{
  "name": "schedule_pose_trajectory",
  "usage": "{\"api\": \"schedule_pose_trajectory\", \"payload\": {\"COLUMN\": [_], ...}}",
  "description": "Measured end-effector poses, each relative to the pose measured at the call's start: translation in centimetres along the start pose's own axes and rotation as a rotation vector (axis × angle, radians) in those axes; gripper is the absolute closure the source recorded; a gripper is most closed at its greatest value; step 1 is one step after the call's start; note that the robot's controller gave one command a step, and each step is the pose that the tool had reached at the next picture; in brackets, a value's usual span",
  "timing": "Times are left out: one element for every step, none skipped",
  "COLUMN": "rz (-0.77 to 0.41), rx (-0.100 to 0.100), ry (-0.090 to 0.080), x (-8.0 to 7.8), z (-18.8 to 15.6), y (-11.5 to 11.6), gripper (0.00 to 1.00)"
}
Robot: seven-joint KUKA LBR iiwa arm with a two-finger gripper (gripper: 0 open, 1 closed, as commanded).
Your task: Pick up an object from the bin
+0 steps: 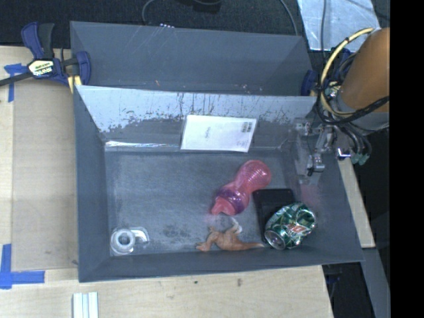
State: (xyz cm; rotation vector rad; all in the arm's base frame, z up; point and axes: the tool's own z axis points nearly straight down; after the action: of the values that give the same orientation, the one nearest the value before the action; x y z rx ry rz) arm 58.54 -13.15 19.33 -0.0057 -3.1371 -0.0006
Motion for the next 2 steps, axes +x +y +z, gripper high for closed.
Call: {"api": "schedule_pose_trajectory", "payload": {"rz": [-0.003,-0.036], "rx": [0.001,0.003], "ry": [-0.007,-0.012], "x": [-0.1,1.7], "z": [-0.4,4.5], "y": [0.1,1.0], "gripper": [0.0,0.0]}}
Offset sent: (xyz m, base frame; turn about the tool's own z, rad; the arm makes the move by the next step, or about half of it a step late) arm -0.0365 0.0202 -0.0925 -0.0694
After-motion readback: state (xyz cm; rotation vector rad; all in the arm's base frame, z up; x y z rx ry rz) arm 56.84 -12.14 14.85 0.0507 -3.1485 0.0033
